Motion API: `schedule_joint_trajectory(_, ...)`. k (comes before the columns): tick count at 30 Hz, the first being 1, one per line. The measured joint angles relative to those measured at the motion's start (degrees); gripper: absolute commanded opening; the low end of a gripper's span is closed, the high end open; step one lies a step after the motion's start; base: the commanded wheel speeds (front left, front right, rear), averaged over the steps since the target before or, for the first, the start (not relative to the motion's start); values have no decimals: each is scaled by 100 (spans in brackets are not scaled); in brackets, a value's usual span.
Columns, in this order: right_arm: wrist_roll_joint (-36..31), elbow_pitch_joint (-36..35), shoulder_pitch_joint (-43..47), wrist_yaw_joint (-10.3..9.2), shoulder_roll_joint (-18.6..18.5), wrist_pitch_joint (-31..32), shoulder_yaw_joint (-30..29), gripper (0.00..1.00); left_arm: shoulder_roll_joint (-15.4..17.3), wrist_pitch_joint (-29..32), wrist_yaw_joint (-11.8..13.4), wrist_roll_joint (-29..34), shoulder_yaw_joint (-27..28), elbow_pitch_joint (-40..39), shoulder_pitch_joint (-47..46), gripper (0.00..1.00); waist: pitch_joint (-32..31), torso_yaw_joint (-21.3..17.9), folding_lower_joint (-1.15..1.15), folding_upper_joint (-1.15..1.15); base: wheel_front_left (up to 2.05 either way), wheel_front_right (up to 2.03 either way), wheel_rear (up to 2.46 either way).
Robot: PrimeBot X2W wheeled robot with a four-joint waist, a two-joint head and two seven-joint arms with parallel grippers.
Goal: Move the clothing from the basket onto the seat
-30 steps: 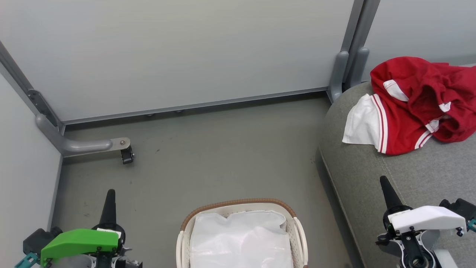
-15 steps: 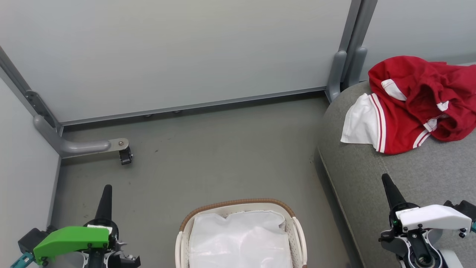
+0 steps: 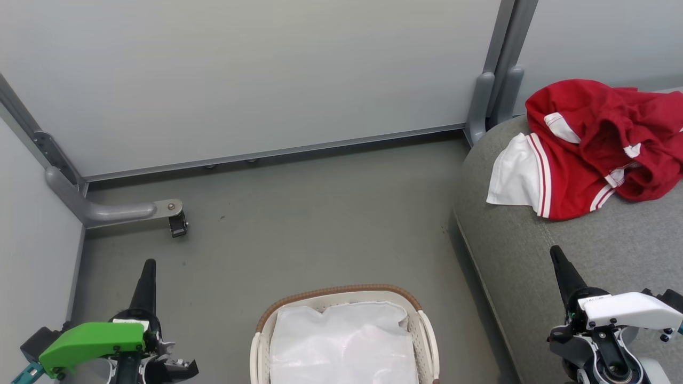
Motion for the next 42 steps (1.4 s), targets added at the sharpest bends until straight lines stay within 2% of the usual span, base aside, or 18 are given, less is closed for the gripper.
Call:
schedule_joint_trajectory(24,936,-110,-3,-3,-7,252,-121,0,0,244,-67,-824,168,-63,-117,0,-2,-61,0,0,0,0,0)
schedule_joint_trajectory(42,937,-113,-3,-3,-8,252,-124,0,0,245,-68,-825,170,-65,-118,0,-2,-61,0,0,0,0,0)
